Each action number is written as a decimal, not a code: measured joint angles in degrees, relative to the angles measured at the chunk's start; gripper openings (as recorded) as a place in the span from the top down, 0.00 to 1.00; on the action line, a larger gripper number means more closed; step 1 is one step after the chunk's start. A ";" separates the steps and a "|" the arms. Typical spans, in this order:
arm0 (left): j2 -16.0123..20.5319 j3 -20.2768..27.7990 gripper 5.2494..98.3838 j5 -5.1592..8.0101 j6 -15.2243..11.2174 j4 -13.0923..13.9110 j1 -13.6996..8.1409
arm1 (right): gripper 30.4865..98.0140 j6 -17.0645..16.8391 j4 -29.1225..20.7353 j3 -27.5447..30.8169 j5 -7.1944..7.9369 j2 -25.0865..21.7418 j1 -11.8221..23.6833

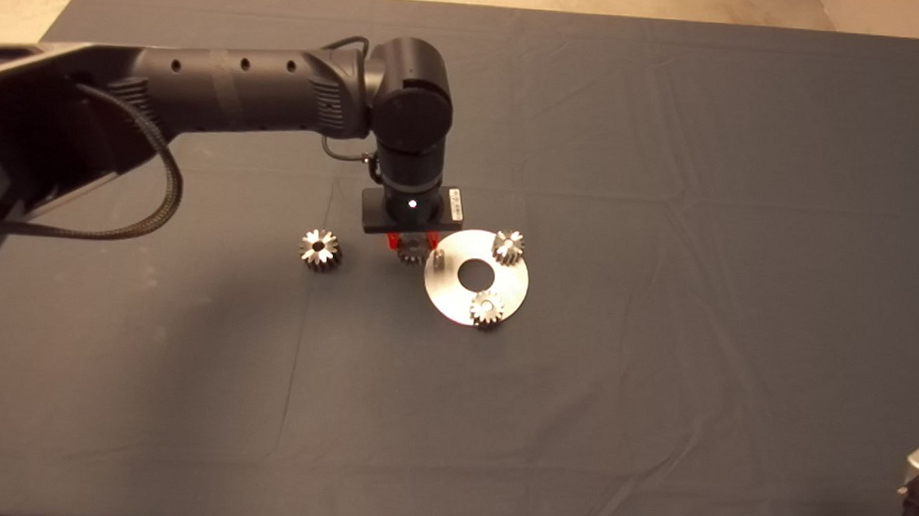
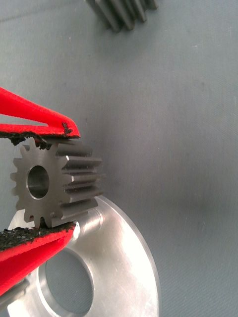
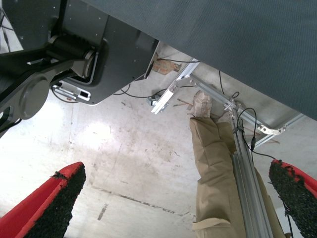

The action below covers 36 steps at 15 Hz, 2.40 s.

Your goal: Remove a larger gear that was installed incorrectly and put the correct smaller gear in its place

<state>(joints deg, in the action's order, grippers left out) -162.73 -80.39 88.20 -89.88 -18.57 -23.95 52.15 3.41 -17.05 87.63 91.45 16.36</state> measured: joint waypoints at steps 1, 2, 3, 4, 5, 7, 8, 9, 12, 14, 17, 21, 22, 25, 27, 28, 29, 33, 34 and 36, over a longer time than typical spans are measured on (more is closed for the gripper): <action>-0.17 -0.31 0.70 -0.11 0.24 0.00 0.00 | 0.00 0.00 0.00 0.00 0.09 -0.02 0.00; -0.34 -0.59 0.71 -0.16 0.27 0.02 0.00 | 0.00 0.00 0.02 0.00 0.00 0.00 0.00; -0.61 -0.95 0.71 -0.21 0.38 0.05 0.01 | 0.00 0.00 0.02 0.00 0.02 0.01 0.00; -0.98 -1.36 0.71 0.11 0.39 0.05 0.01 | 0.00 0.00 0.05 0.00 0.02 0.00 0.00; -1.65 -1.90 0.71 0.63 0.41 -0.12 0.01 | 0.00 0.00 0.05 0.00 0.02 0.00 0.00; -2.59 -2.65 0.71 0.59 0.43 -0.15 0.00 | 0.00 0.00 0.05 0.00 0.05 -0.02 0.00; -2.81 -2.73 0.71 0.30 0.44 -0.15 -0.01 | 0.00 0.00 0.06 0.00 0.05 -0.02 0.00; -2.84 -2.76 0.71 0.09 0.44 -0.15 -0.02 | 0.00 0.00 0.06 0.00 0.02 -0.02 0.00; -2.82 -2.88 0.71 -0.05 0.66 -0.12 -0.02 | 0.00 0.00 0.06 0.00 0.02 -0.02 -0.02; -2.82 -2.88 0.71 -0.06 0.68 -0.12 -0.02 | 0.00 0.05 0.06 0.00 0.03 0.07 0.00; -2.84 -3.06 0.71 -0.11 0.69 -0.09 -0.02 | 0.00 0.18 0.06 0.00 0.02 0.46 -0.02; -2.84 -4.31 0.71 -0.66 1.33 0.05 -0.16 | 0.00 0.20 0.24 0.00 0.02 0.50 -1.29; -2.84 -4.61 0.71 -0.80 2.18 0.11 -0.43 | 0.00 0.20 0.49 0.00 0.02 0.50 -1.48; -2.84 -4.91 0.71 -0.81 4.00 2.57 -2.46 | 0.00 0.20 1.13 0.00 0.07 0.77 -2.23; -2.88 -4.91 0.71 -0.91 4.69 4.08 -2.69 | 0.00 0.20 1.29 0.00 0.05 0.79 -2.26; -2.95 -4.91 0.71 -0.91 4.80 4.51 -2.65 | 0.00 0.20 1.43 0.00 0.05 0.80 -2.44; -3.01 -4.91 0.71 -0.91 4.91 4.79 -2.65 | 0.00 0.20 1.49 0.00 0.02 0.80 -2.54; -3.89 -5.07 0.71 -0.99 5.12 5.32 -2.61 | 0.00 0.20 1.54 0.00 0.04 0.83 -2.54; -3.94 -5.13 0.71 -0.99 5.12 5.29 -2.58 | 0.00 0.20 1.55 0.00 0.02 0.85 -2.54; -3.95 -5.50 0.71 -1.01 5.13 5.29 -2.11 | 0.00 0.20 1.55 0.00 0.00 0.96 -2.56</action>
<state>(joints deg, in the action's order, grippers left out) -166.68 -85.89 87.19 -84.75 -13.28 -26.06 52.35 4.96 -17.05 87.63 92.42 13.80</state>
